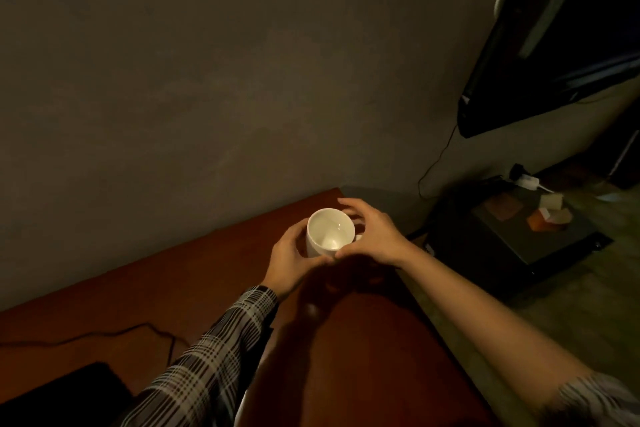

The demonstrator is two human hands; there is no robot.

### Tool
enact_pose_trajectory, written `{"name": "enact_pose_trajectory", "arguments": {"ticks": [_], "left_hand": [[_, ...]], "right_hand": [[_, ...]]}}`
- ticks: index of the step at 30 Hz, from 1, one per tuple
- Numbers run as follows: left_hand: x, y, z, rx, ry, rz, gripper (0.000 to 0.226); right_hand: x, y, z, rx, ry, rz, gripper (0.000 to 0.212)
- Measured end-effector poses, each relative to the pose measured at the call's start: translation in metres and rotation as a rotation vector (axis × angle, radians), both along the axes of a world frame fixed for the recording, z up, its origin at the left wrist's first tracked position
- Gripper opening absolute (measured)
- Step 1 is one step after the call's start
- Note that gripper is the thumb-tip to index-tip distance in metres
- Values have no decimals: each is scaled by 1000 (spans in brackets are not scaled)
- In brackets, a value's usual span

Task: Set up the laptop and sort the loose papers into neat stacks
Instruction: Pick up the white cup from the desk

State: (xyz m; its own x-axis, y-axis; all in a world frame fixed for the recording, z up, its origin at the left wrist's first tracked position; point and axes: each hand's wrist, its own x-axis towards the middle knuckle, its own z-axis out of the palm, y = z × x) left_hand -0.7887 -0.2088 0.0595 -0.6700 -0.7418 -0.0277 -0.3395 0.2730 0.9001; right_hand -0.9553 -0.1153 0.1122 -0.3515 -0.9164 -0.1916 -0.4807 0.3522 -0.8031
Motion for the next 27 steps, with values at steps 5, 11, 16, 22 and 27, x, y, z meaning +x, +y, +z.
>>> {"name": "enact_pose_trajectory", "arguments": {"ticks": [5, 11, 16, 22, 27], "left_hand": [[-44, -30, -23, -44, -86, 49, 85], [-74, -65, -60, -50, -126, 77, 85], [-83, -80, -86, -8, -132, 98, 85], [-83, -81, -102, 30, -122, 116, 86], [-86, -77, -105, 30, -130, 128, 86]], "right_hand": [[-31, -31, -35, 2, -50, -51, 103], [-64, -69, -72, 20, -89, -47, 103], [-74, -87, -98, 29, -118, -31, 105], [-77, -92, -111, 18, -148, -17, 104], [-75, -92, -117, -2, -139, -23, 98]]}}
